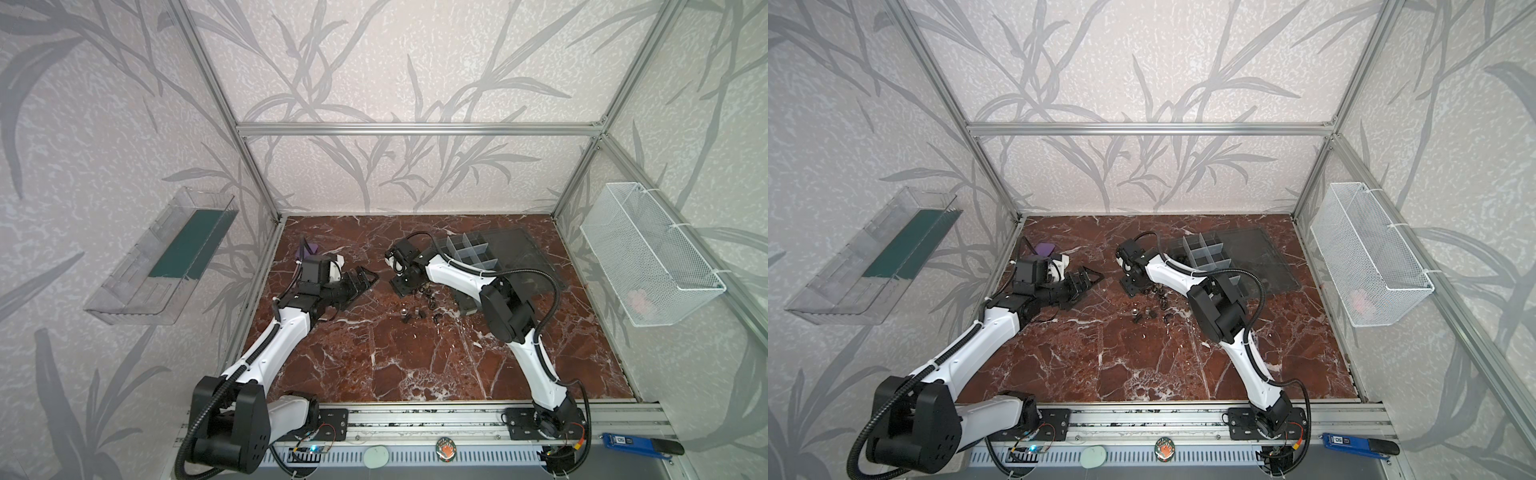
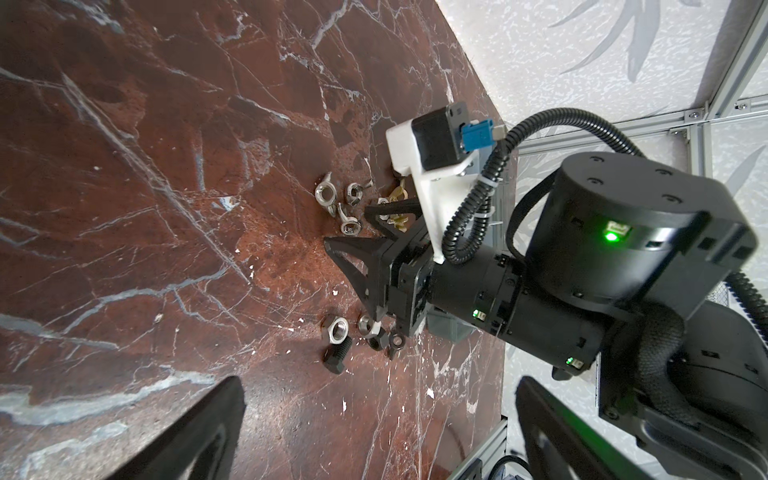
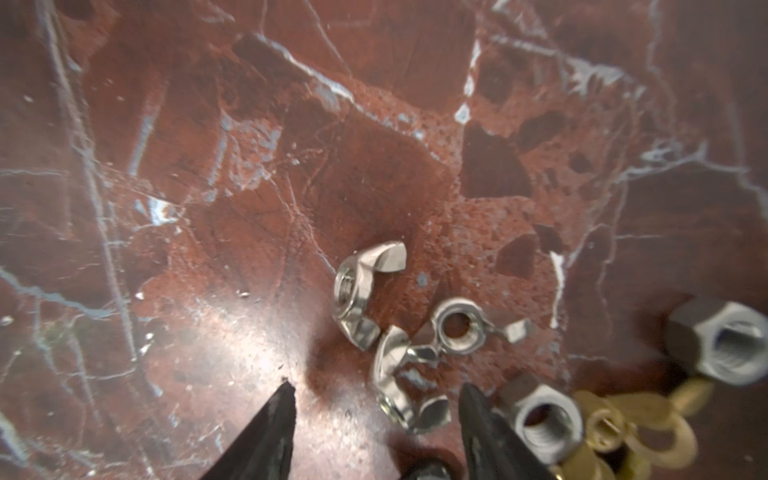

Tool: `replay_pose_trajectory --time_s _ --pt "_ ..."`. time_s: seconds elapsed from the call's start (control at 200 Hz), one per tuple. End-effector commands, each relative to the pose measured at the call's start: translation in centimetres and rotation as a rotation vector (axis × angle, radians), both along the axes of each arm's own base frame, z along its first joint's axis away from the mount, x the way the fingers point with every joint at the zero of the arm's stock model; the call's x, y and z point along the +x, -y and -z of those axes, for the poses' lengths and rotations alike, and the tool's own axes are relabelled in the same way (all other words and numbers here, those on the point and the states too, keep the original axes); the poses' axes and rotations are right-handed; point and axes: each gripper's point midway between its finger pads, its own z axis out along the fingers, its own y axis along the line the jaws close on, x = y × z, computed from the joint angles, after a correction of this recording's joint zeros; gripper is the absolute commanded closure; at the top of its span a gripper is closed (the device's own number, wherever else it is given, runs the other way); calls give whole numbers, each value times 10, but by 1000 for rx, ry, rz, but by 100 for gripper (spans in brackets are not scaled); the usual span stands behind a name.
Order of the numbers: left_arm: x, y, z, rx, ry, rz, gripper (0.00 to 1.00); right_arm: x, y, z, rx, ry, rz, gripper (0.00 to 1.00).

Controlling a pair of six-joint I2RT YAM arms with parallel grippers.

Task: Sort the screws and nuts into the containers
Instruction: 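Move the open right gripper back over the steel wing nuts, then lower the right gripper and grasp a steel wing nut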

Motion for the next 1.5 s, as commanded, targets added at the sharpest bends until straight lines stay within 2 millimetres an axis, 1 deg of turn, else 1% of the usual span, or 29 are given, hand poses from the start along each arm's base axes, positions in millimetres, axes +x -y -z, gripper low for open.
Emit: replay_pose_trajectory --time_s 0.0,0.065,0.155,0.435,0.545,0.575,0.725,0.79,0.89,0.96,1.09,1.305,1.5 --pt "5 1 -8 -23 19 1 1 -1 -1 5 -31 -9 -20 43" --pt "5 0 -8 -22 19 -1 1 0 -1 8 -37 -11 -25 46" --pt "5 -1 -6 -19 13 -2 1 1 -1 13 -51 -17 -27 48" --pt "4 -2 -9 -18 18 -5 1 3 2 18 -86 -30 -21 70" --pt "4 -3 -10 -17 19 -6 1 0 5 17 -95 -36 -17 71" --pt "4 -3 -10 -18 18 -6 1 -2 6 16 -98 -39 -18 73" --pt "6 -3 -9 -23 15 -8 1 -7 13 17 -108 -34 -16 74" --pt "7 -2 -10 -26 17 -10 1 -8 15 19 -116 -40 -16 80" --pt "7 -2 -11 -31 20 -12 1 -10 16 19 -119 -44 -12 83" --pt "8 -1 -13 -32 26 -10 1 -9 17 18 -120 -40 -3 88" --pt "9 -1 -16 -39 31 -11 1 -5 17 5 -105 -28 16 100" --pt "19 4 -27 -53 50 -3 1 3 17 -28 -27 -17 48 100" --pt "24 11 -32 -53 64 14 1 10 24 -58 35 -12 82 100"
